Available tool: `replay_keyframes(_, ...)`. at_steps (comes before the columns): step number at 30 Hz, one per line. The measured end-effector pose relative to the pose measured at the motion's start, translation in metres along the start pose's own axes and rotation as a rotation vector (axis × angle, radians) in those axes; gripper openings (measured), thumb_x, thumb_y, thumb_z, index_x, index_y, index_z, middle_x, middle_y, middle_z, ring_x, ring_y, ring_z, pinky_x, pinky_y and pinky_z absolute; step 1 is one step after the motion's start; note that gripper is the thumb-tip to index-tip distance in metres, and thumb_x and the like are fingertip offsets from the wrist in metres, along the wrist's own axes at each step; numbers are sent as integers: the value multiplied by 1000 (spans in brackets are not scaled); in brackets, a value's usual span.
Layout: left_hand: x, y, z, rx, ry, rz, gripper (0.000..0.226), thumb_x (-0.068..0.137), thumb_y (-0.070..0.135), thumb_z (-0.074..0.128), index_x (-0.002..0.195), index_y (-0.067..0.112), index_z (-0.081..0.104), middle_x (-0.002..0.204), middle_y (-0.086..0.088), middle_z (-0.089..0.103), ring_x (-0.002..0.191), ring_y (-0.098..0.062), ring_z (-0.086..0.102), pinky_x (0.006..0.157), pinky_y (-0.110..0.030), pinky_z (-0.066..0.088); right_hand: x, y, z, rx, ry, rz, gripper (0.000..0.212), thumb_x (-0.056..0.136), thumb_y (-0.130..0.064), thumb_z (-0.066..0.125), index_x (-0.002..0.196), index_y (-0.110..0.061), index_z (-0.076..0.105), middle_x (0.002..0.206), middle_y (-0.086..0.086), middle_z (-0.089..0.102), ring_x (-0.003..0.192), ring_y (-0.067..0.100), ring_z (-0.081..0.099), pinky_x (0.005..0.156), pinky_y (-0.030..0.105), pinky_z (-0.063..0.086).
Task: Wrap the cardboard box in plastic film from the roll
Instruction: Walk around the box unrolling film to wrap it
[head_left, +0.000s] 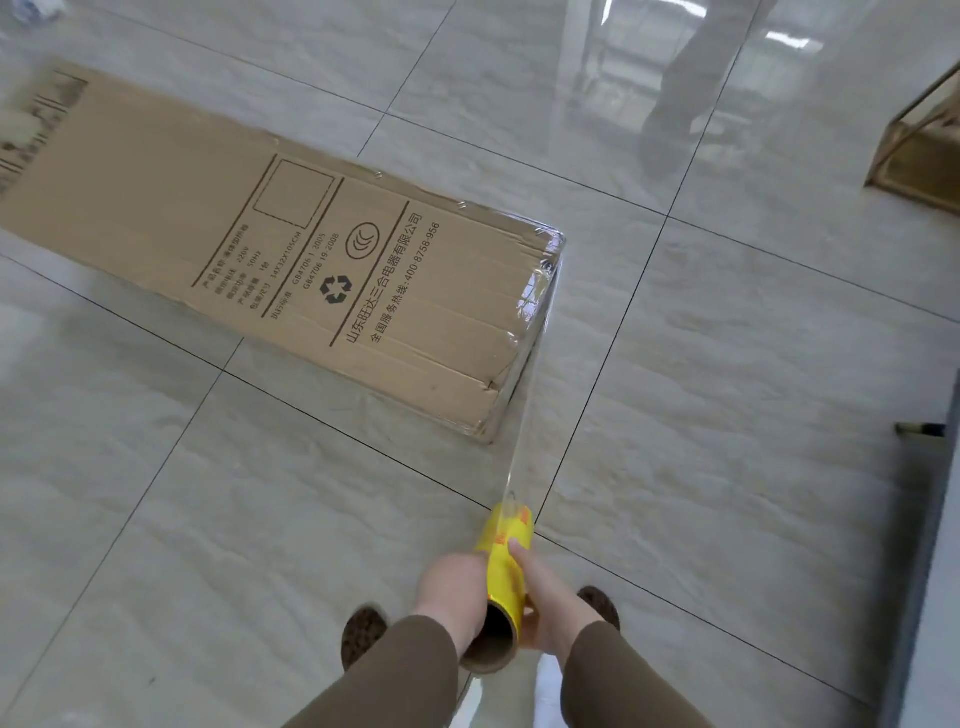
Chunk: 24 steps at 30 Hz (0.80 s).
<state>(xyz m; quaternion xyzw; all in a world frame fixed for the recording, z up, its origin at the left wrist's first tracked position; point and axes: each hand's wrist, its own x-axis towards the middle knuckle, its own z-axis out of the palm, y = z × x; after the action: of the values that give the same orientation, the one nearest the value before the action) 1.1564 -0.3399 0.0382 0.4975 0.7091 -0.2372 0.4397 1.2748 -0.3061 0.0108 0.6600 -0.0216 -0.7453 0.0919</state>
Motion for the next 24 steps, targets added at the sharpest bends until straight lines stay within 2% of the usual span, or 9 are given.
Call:
replay_keyframes(4,-2,-31,2,11,-14,71,50,88,15,50,136,28,45,124,-7,58,114,-31,60,92,-40,50,11,23,31,64,-58,-33,61,101,-54,58,149,-18,48,128,25,69,117,41,69,105,62,50)
replay_keyframes(8,-3,-77,-3,-170,29,85,49,87,11,47,135,23,47,128,-6,52,117,-30,55,98,-42,46,22,33,66,115,-66,-4,65,100,-59,55,142,-9,56,120,26,74,113,41,71,105,59,52)
replay_keyframes(11,1,-118,-8,-196,52,48,53,86,7,45,137,21,48,132,-9,51,121,-29,53,102,-36,43,28,47,101,185,-85,32,73,95,-63,59,132,-1,65,119,26,74,114,41,71,107,58,51)
replay_keyframes(15,4,-168,-21,-209,86,1,51,83,6,44,130,21,55,125,-9,63,115,-31,58,91,-32,47,42,59,152,317,-129,-8,59,96,-53,62,120,0,72,106,24,78,86,38,77,79,51,65)
replay_keyframes(18,13,-207,-37,-95,109,9,43,85,6,45,123,23,60,120,-7,67,112,-30,61,88,-32,48,54,63,183,360,-105,-32,51,107,-44,51,124,2,68,108,28,76,84,39,76,84,53,64)
replay_keyframes(20,22,-227,-54,36,127,35,42,88,8,48,124,24,60,122,-5,66,114,-28,60,91,-33,48,56,63,204,323,-79,-44,40,110,-40,46,113,-6,68,88,22,76,62,31,73,56,40,65)
replay_keyframes(21,26,-233,-62,106,122,47,43,88,9,49,127,25,59,123,-4,66,115,-28,60,92,-33,48,57,62,214,297,-63,-52,34,111,-36,45,110,-9,66,87,18,73,57,27,69,48,34,61)
replay_keyframes(22,29,-236,-70,186,116,62,44,88,8,50,128,26,58,123,-4,65,116,-27,60,93,-34,48,58,60,222,285,-39,-72,31,111,-34,45,110,-10,64,93,17,71,57,26,67,48,33,60)
replay_keyframes(24,34,-237,-82,332,110,101,42,88,7,51,126,25,58,120,-3,65,113,-27,61,90,-35,49,59,54,238,337,-31,-110,32,110,-34,46,119,-8,62,117,19,69,76,31,69,72,44,63)
